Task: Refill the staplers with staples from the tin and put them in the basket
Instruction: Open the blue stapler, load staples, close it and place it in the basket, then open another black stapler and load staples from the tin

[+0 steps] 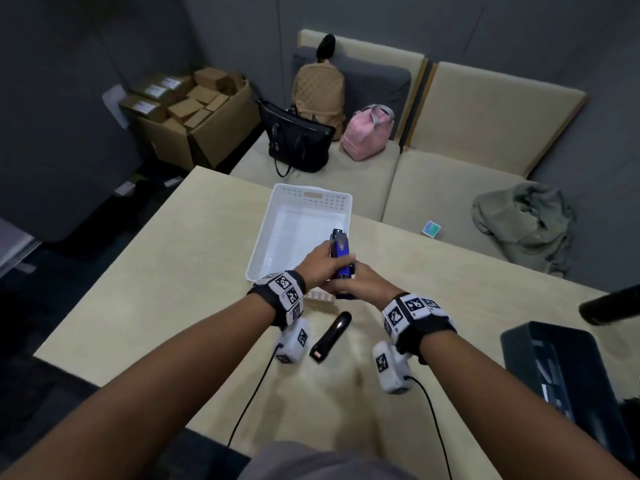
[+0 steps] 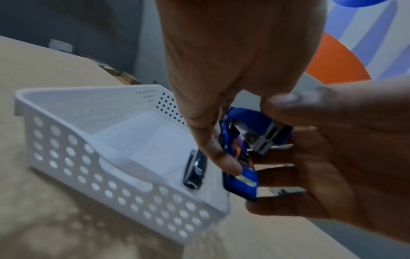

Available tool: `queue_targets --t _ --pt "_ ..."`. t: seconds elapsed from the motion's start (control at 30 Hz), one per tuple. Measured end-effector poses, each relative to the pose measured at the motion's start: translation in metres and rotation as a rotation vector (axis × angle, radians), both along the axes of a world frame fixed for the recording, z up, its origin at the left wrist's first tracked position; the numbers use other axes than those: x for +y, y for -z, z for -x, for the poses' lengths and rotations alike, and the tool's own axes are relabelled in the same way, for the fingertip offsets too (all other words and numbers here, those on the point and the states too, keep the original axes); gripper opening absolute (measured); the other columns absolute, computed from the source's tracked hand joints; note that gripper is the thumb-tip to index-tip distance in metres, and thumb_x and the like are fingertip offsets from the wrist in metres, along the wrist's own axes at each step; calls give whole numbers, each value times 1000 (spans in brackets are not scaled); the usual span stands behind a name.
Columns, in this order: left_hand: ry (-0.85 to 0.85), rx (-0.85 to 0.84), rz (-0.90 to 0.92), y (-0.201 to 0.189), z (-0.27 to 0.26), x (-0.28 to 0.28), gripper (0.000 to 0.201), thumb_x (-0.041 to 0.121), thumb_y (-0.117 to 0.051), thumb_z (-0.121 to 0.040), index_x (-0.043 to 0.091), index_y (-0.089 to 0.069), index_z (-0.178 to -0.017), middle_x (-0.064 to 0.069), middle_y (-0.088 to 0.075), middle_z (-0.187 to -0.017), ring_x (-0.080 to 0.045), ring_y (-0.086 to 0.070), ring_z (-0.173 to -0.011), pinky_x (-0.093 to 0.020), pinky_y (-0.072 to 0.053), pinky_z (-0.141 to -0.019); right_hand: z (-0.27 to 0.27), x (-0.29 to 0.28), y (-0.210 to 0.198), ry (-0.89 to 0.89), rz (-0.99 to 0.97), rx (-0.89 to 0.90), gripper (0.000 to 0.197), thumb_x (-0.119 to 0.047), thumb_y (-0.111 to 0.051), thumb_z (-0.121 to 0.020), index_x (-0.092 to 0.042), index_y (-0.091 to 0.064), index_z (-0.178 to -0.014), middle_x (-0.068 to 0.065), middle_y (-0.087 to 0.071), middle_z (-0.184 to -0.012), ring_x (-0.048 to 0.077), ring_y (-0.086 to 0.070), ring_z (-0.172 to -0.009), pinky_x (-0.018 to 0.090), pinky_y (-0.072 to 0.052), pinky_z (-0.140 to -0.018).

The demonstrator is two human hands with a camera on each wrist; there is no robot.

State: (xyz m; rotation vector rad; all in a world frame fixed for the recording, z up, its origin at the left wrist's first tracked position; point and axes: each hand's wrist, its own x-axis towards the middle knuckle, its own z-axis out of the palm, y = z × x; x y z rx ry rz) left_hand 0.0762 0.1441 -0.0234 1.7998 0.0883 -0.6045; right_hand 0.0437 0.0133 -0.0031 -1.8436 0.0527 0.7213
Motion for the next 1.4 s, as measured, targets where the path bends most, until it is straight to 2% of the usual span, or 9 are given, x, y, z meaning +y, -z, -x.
queue_targets --t 0.1,0.2,0.3,0.47,0.7,0.87,1.1,1.23,1.4 --pt "-77 -8 -64 14 -31 20 56 37 -66 -86 21 -45 -135 -16 -66 -115 -33 -67 -98 -44 -58 -74 -17 13 2 -75 63 -28 64 -21 -77 -76 -19 -47 -132 -6 -67 -105 11 -64 -99 29 -51 -92" --pt "-99 35 -168 29 -56 39 54 34 -62 -89 15 -42 -136 -17 -62 -124 -34 -63 -107 -47 -54 -89 -25 18 9 -26 183 -106 59 -23 -72 -80 -19 -46 -132 -2 -62 -119 22 -59 -114 31 -46 -93" --pt "-64 81 -253 48 -78 50 62 34 -58 -91 17 -31 -144 -20 -62 -121 -32 -62 -89 -31 -49 -65 -29 18 12 14 236 -127 59 -13 -67 -86 -14 -43 -139 -2 -51 -112 19 -54 -109 24 -38 -90" --pt "-42 225 -96 54 -93 57 100 12 -67 -88 33 7 -152 -4 -59 -94 -24 -64 -73 -37 -55 -55 -41 7 32 68 283 -182 51 -8 -68 -82 -9 -53 -131 3 -56 -109 19 -54 -97 26 -42 -88" --pt "51 144 -299 73 -109 43 90 27 -77 -79 12 -19 -146 -20 -62 -119 -31 -70 -80 -43 -61 -57 -50 -3 48 120 256 -194 44 -2 -64 -82 -8 -57 -126 13 -62 -114 17 -57 -92 25 -46 -88" --pt "157 -85 -494 70 -106 20 39 30 -61 -90 4 -54 -119 -18 -69 -106 -33 -70 -85 -45 -59 -75 -47 -6 59 112 243 -255 40 1 -63 -83 -6 -60 -122 13 -62 -114 14 -57 -89 18 -42 -85" --pt "95 -395 -799 44 -83 7 38 39 -40 -97 8 -54 -114 -12 -64 -107 -32 -60 -96 -39 -48 -75 -28 -27 67 163 251 -224 37 4 -56 -83 -5 -63 -118 6 -61 -99 15 -56 -82 -1 -42 -69" --pt "121 -667 -683 5 -43 -19 23 31 -43 -96 12 -54 -96 -9 -63 -90 -31 -59 -84 -37 -45 -65 -9 -62 66 -21 402 -97 39 -8 -62 -84 -9 -60 -123 5 -66 -97 19 -60 -87 17 -45 -73" --pt "624 -699 -961 17 51 -54 29 31 -43 -95 8 -61 -99 -16 -70 -90 -38 -67 -83 -34 -42 -64 36 -113 61 -508 786 93 47 -23 -61 -87 -19 -52 -132 8 -63 -125 26 -59 -114 36 -48 -95"
